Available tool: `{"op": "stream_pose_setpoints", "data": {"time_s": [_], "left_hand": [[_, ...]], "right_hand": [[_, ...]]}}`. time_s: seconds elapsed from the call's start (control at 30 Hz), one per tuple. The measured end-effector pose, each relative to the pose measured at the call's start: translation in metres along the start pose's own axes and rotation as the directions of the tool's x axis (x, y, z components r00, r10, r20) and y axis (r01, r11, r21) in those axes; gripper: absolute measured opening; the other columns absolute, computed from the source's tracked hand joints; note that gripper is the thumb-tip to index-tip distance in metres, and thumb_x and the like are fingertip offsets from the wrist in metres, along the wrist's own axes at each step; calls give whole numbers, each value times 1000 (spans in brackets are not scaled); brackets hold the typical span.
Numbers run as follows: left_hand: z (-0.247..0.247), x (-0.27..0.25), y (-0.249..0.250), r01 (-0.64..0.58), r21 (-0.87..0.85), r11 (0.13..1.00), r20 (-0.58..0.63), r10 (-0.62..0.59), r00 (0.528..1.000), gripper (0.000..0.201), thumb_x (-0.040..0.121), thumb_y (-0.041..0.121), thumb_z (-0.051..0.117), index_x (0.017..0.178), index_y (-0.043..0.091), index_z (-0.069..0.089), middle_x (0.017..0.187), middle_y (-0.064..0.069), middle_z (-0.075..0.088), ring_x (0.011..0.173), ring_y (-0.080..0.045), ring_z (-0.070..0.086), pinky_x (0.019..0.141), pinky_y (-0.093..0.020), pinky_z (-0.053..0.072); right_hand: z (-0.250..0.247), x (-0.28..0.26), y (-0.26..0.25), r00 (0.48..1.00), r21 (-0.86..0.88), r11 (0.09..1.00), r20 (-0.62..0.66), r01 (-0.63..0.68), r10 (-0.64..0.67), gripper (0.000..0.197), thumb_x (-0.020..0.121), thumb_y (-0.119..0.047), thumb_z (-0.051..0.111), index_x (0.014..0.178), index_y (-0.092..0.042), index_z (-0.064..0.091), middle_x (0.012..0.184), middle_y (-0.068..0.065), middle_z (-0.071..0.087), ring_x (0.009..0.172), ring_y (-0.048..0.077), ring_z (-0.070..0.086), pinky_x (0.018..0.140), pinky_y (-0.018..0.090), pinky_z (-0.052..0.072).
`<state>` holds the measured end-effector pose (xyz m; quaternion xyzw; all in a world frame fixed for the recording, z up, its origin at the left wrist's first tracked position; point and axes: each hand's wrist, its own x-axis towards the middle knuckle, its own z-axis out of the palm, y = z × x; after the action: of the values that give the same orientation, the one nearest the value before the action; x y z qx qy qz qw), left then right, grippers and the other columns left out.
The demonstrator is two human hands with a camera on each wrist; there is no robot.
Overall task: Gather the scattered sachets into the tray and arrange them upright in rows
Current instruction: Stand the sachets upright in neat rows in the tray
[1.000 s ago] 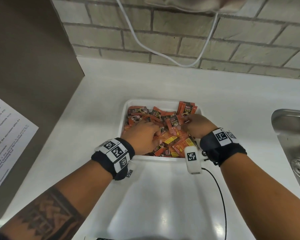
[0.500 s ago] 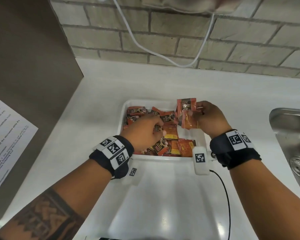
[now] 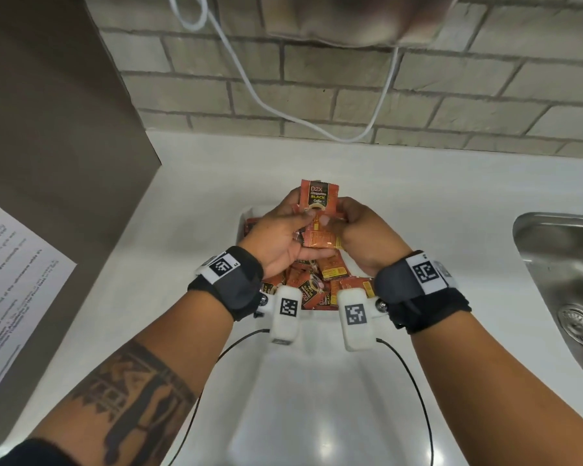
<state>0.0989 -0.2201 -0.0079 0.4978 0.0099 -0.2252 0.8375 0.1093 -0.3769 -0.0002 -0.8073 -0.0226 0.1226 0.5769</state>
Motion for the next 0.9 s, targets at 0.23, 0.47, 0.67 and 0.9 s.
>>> {"op": "stream_pose_setpoints", "data": {"time_s": [0.23, 0.47, 0.67, 0.9], "left_hand": [[-13, -6, 1, 32, 67, 997, -97, -25, 995, 37, 102, 4, 51, 137, 14, 53, 128, -15, 66, 102, -38, 72, 65, -47, 64], [-15, -2, 1, 40, 163, 986, -157, -14, 988, 24, 104, 21, 54, 127, 16, 61, 111, -12, 73, 92, -36, 73, 56, -43, 63], [-11, 3, -1, 15, 227, 974, -204, 33, 979, 25, 100, 20, 61, 125, 15, 63, 102, -9, 72, 82, -25, 73, 50, -33, 58], [-21, 3, 4, 88, 128, 988, -279, -49, 959, 29, 104, 29, 55, 126, 12, 60, 122, -15, 71, 95, -38, 74, 50, -35, 60]], "right_hand": [[-20, -7, 12, 998, -132, 990, 1, -54, 55, 39, 86, -28, 78, 119, -17, 61, 103, 14, 70, 80, 14, 65, 68, 28, 48], [-18, -11, 6, 997, -102, 992, 27, -71, 74, 29, 86, -24, 77, 112, -20, 64, 95, 3, 71, 78, 9, 68, 61, 17, 47], [-14, -11, 7, 992, -1, 993, 44, -118, 117, 45, 84, -15, 79, 123, -15, 57, 96, 11, 72, 71, 10, 70, 57, 20, 52], [-32, -5, 8, 998, -59, 998, -65, -8, 4, 26, 90, 4, 62, 105, -16, 72, 79, 0, 72, 58, 6, 65, 54, 21, 50]]}}
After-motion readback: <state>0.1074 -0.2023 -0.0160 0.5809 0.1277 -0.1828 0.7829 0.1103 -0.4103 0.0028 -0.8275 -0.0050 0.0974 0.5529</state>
